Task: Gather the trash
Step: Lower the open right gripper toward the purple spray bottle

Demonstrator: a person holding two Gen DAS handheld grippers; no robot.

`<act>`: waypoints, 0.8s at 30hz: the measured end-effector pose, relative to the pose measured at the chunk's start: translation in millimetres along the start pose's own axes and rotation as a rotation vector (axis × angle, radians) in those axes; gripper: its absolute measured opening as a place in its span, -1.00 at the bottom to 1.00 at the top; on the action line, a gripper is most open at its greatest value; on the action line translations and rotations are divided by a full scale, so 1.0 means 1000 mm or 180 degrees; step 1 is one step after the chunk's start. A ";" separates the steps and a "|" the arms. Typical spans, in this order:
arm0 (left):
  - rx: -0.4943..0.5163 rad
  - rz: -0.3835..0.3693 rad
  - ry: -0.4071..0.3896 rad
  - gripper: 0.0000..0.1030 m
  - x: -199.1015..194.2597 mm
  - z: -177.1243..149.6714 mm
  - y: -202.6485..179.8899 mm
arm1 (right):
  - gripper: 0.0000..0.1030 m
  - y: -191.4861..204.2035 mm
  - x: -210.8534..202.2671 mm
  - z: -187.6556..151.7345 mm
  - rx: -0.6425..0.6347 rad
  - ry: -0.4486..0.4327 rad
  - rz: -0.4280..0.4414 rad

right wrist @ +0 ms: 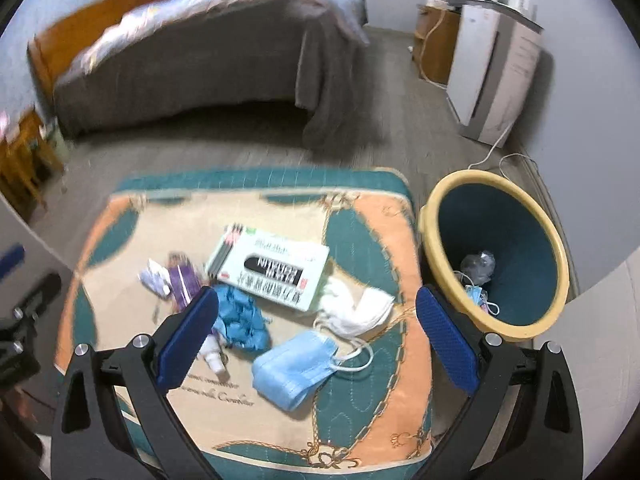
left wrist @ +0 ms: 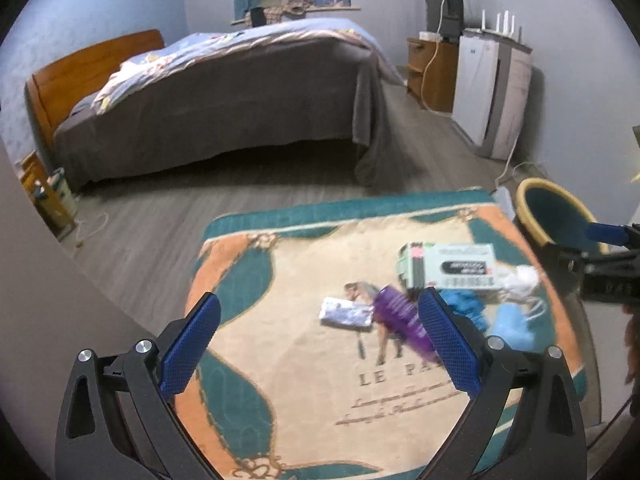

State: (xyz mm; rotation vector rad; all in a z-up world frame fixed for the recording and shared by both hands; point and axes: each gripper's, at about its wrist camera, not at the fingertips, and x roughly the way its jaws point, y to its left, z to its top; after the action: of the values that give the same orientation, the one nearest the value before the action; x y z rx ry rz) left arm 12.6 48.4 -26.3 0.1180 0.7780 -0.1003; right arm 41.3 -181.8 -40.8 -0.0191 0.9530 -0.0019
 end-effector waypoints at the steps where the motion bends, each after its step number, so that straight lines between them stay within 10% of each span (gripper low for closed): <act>1: 0.0010 -0.0010 0.0036 0.90 0.003 -0.001 0.002 | 0.88 0.008 0.008 -0.002 -0.0084 0.0081 -0.0052; 13: 0.0015 0.0064 0.0181 0.90 0.047 -0.009 0.037 | 0.82 0.074 0.048 -0.009 -0.0581 0.0166 0.0119; 24: -0.0121 0.0082 0.0339 0.89 0.072 -0.015 0.058 | 0.00 0.133 0.086 -0.016 -0.1022 0.0347 0.0416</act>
State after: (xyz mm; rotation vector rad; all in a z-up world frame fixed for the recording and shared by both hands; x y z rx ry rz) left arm 60.3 104.2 -83.7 0.0978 0.8838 -0.0550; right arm 77.5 -50.1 -122.7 -0.2552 1.0542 0.2733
